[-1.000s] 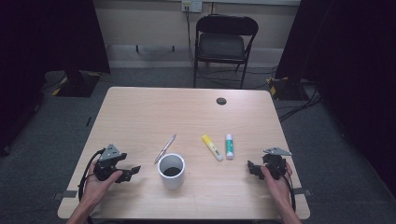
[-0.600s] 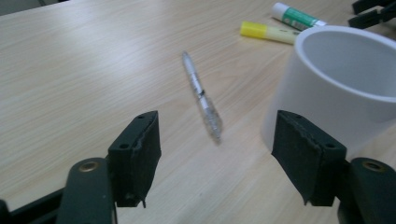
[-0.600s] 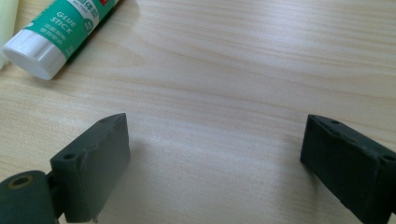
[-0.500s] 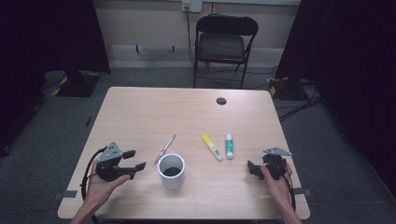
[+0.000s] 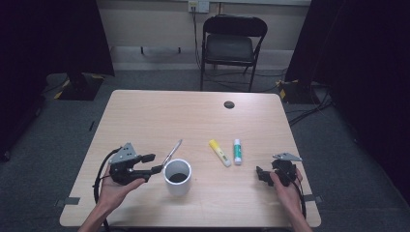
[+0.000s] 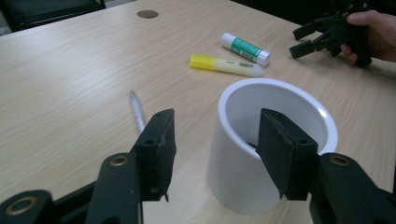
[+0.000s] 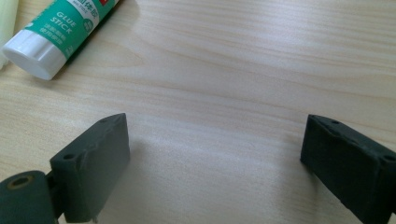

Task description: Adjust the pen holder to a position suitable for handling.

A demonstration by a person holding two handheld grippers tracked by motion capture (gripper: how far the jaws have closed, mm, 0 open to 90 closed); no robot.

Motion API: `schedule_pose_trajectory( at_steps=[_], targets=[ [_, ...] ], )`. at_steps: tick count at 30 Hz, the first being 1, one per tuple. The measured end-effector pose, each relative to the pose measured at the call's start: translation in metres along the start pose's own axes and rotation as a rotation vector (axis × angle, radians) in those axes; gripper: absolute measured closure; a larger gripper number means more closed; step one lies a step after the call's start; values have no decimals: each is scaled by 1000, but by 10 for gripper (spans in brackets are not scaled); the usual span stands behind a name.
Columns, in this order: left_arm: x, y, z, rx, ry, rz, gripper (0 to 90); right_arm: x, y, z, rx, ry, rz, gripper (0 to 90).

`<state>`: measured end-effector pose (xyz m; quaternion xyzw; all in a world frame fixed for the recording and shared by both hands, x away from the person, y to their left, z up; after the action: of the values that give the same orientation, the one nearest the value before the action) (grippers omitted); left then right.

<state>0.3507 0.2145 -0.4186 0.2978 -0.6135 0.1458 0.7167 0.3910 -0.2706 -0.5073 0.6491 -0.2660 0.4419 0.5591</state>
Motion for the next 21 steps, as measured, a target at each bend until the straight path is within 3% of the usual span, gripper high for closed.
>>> schedule_pose_trajectory(
  at_steps=[6, 8, 9, 13, 16, 21],
  targets=[
    [4, -22, 3, -54, -3, -16, 587, 0, 0, 0, 1, 0, 0, 70],
    [6, -27, 1, -51, -8, -26, 625, 0, 0, 0, 1, 0, -1, 70],
    [5, -31, 1, -59, 8, -23, 645, 0, 0, 0, 1, 0, -1, 70],
    [2, -41, -2, -68, 8, -78, 685, 0, 0, 0, 1, 0, -1, 70],
    [-2, -48, -2, -88, 14, -92, 709, 0, 0, 0, 1, -1, -1, 70],
    [-5, -54, -4, -75, 14, -117, 760, 0, 0, 0, 1, -1, -1, 70]
  ],
)
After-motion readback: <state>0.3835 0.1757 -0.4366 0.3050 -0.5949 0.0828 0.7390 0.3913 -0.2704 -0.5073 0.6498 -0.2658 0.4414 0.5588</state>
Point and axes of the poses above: each handheld gripper's, and its own axes: y roughly backward along the jaws, x roughly out of its top, z roughly to its right, the point moved 1 cm from there along -y, roughly forward along the jaws, and after that the axes turned 14 degrees about z, right-handed, at the moved point
